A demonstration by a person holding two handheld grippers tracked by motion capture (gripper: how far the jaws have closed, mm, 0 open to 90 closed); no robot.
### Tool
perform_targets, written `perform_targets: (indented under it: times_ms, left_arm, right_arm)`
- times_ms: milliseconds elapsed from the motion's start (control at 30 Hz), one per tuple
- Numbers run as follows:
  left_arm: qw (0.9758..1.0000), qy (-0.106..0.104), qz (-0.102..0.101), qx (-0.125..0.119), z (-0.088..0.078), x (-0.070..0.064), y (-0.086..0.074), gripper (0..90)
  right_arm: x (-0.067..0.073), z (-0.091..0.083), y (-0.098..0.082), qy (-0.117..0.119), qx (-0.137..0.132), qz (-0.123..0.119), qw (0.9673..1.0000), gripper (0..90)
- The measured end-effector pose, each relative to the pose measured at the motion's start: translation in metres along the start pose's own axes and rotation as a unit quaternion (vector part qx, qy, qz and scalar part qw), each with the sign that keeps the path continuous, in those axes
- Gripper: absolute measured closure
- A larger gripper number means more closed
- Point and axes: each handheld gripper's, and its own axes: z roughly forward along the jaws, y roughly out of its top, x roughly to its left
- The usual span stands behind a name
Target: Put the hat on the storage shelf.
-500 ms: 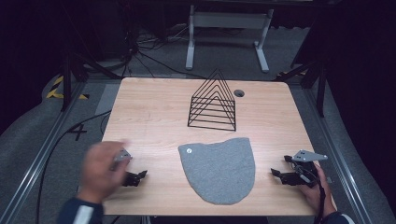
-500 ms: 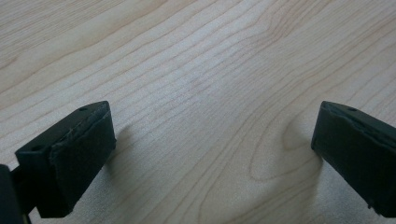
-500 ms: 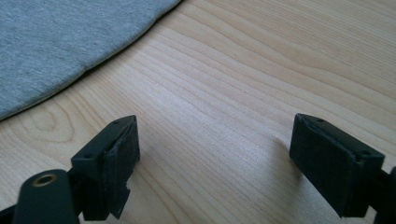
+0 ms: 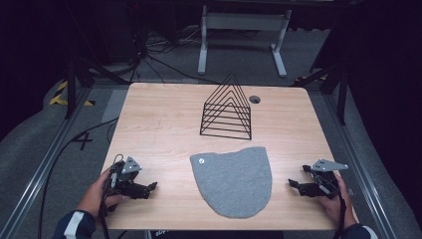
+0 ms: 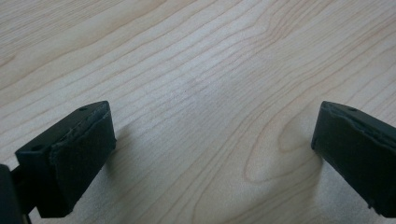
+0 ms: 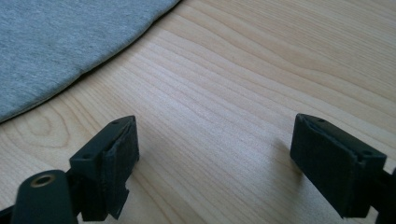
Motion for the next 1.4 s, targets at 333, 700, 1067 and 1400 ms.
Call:
perform_targets:
  times_ms: [333, 700, 1067, 1400]
  left_arm:
    - [0.9999, -0.008, 0.01, 0.003, 0.004, 0.002, 0.006, 0.0]
    - [0.9924, -0.086, 0.088, 0.009, 0.012, -0.005, 0.036, 16.7]
    - [0.9742, -0.113, 0.195, -0.013, 0.053, -0.052, 0.103, 46.7]
    - [0.9655, -0.139, 0.22, 0.004, 0.085, -0.074, 0.121, 53.0]
  right_arm:
    - [0.0, -0.001, 0.0, 0.001, 0.002, 0.0, 1.0, 16.4]
    - [0.001, -0.005, 0.009, 0.049, 0.024, -0.001, 0.9985, 27.2]
    - [0.082, 0.011, 0.064, 0.101, 0.032, -0.089, 0.9903, 70.4]
    - [0.125, 0.047, 0.065, 0.145, 0.048, -0.105, 0.9827, 84.5]
